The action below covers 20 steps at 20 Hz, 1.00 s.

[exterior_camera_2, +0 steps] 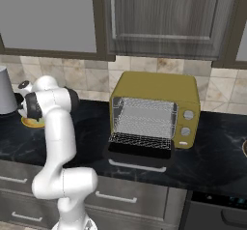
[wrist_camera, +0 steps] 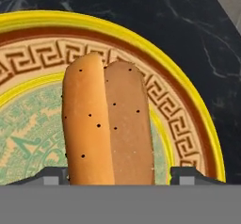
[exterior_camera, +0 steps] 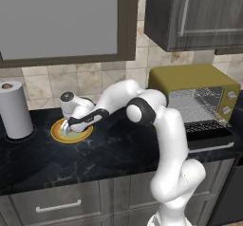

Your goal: Open the toaster oven door. Place the hotdog bun on the bottom rack in the toaster oven and place the chicken drumstick on the top rack.

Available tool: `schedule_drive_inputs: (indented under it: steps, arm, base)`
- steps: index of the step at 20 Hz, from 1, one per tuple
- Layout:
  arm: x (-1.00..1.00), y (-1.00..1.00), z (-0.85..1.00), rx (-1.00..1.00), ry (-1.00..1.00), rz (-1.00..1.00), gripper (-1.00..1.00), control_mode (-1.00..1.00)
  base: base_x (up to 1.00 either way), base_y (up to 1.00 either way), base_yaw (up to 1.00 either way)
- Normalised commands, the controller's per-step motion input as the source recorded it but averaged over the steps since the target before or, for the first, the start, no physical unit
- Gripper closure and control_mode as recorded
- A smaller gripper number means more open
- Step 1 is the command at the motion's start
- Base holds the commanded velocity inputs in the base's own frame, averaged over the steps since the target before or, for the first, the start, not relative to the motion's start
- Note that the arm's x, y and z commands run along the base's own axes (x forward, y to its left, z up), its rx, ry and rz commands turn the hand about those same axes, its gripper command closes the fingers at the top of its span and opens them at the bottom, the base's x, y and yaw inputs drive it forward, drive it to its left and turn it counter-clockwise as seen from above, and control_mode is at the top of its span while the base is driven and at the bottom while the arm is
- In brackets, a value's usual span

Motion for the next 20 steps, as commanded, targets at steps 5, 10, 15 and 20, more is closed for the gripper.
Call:
schedule_drive_inputs:
  steps: [5,10,15,20]
  arm:
    - [0.04,0.0,-0.08,0.0,0.0,0.07,1.0,-1.0]
    - [-0.03,0.0,0.13,0.01,0.02,0.17,1.0,-1.0]
    - [-0.24,-0.08,0.41,0.01,0.01,0.16,1.0,-1.0]
    - [-0.28,-0.21,0.43,0.01,0.0,0.13,1.0,-1.0]
  base:
    - [0.0,0.0,0.0]
    - [0.0,0.0,0.0]
    - [0.0,0.0,0.0]
    - [0.0,0.0,0.0]
